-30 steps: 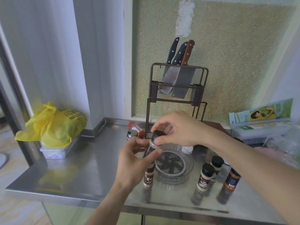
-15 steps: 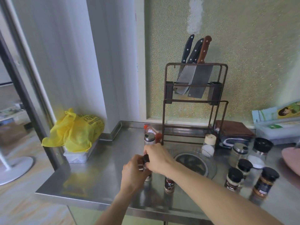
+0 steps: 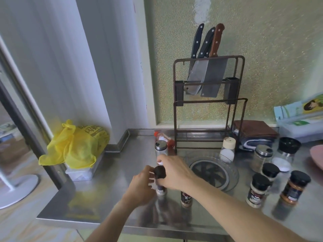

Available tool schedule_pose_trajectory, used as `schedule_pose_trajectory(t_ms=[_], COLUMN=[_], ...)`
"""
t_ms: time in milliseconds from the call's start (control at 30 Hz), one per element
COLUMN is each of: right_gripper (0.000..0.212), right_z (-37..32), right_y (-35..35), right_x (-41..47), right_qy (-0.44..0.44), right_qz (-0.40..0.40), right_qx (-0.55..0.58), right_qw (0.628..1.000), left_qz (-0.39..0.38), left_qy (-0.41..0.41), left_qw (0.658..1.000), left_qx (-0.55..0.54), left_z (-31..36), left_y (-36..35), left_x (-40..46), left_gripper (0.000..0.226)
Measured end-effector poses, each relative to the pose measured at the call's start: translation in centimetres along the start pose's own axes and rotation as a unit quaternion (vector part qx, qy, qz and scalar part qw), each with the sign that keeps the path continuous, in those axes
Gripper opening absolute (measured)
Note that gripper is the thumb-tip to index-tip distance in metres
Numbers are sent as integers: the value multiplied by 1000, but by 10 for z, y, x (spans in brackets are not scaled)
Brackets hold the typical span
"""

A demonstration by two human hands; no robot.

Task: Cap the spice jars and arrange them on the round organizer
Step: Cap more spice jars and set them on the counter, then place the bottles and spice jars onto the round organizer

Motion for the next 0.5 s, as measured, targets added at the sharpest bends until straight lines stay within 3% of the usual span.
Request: schedule_pose_trajectory(t_ms=[100,200,333,500], right_gripper=[57,49,40,24], right_z=[14,31,41,43], right_y=[18,30,40,53], right_x=[-24,-46,-47,35], right_qy=[-18,-39,-43,-32], right_qz=[39,67,92,91], right_qx=[56,71,88,82], right_qw=[998,994,991,992], left_qz=[53,108,40,-31], left_qy=[0,21,70,160], left_qw=[998,993,997,983], left_qx=[19,41,-11,-81], left_z=[-9,0,15,27], left_y=[32,65,71,54], left_x=[19,56,134,209], left_gripper=[54,30,29,34])
Point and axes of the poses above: each hand's wrist, its own x-axis towards the middle knuckle, its own y-axis out of the back of the hand, z = x × y, the point moved 5 cm from there along x, towards the middle knuckle, and after that the axes turned 10 degrees about x, right-handed, at the moved point
